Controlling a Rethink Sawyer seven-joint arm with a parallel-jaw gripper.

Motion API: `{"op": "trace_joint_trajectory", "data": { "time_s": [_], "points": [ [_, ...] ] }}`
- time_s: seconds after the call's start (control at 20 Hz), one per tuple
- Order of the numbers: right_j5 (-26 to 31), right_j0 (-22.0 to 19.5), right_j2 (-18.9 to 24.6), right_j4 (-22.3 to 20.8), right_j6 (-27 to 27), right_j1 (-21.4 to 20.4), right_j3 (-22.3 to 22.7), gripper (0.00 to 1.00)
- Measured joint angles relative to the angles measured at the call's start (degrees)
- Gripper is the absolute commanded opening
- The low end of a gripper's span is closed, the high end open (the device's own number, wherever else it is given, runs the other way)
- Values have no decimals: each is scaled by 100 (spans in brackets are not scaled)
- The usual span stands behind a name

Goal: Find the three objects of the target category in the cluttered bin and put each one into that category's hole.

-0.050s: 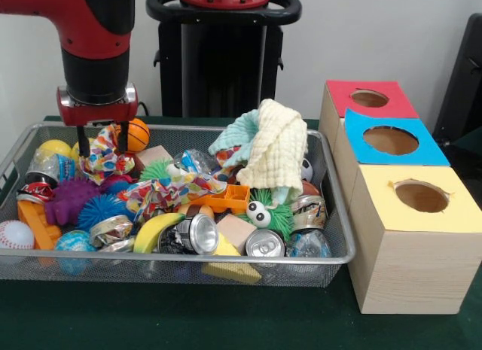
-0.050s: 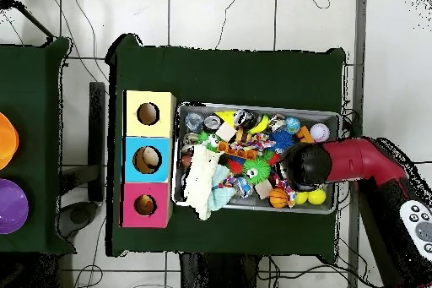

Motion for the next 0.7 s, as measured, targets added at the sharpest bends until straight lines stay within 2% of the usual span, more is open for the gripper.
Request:
{"op": "trace_joint_trajectory", "data": {
  "time_s": [0.7],
  "points": [
    [-86, 6, 1, -69, 0, 683, -6, 100]
  ]
}}
